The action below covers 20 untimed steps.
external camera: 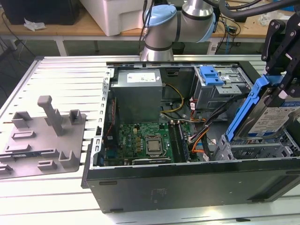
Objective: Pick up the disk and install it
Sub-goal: 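Insert the disk into the insertion slot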
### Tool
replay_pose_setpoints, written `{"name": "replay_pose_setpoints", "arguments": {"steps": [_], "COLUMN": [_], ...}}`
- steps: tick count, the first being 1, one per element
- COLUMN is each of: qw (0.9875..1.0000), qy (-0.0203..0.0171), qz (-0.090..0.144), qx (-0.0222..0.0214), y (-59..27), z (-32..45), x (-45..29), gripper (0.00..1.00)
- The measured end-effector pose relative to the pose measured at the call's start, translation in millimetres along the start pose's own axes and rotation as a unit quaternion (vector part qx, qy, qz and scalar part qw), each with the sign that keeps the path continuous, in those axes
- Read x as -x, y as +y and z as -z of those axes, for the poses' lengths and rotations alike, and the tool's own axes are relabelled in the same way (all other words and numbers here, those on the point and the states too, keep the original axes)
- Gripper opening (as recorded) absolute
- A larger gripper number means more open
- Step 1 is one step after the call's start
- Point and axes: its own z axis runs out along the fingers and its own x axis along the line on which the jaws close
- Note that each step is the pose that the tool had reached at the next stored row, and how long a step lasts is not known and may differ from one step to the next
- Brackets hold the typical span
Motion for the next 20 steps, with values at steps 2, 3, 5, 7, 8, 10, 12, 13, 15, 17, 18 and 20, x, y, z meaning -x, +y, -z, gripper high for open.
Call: {"name": "replay_pose_setpoints", "arguments": {"steps": [2,3,5,7,8,10,12,13,15,17,18,20], "qw": [1.0000,1.0000,1.0000,1.0000,1.0000,1.0000,1.0000,1.0000,1.0000,1.0000,1.0000,1.0000], "qy": [0.0000,0.0001,0.0001,0.0001,0.0001,0.0001,0.0001,0.0000,0.0000,-0.0001,0.0000,-0.0001], "qz": [0.000,0.000,0.000,0.000,0.000,-0.001,-0.002,-0.002,-0.004,-0.005,-0.005,-0.006], "qx": [0.0000,0.0000,0.0000,0.0000,0.0000,0.0000,-0.0001,-0.0001,-0.0002,-0.0002,-0.0002,-0.0003], "y": [0.0,0.0,0.0,0.0,0.0,0.0,0.0,0.0,0.0,0.0,0.0,0.0], "z": [0.1,0.1,0.1,0.1,0.1,0.1,0.1,0.0,-0.1,-0.2,-0.3,-0.5], "x": [0.0,0.0,0.0,0.0,0.0,0.0,0.0,0.0,0.0,0.0,0.0,-0.1], "gripper": [0.36,0.36,0.36,0.36,0.36,0.36,0.36,0.36,0.36,0.36,0.36,0.36]}}
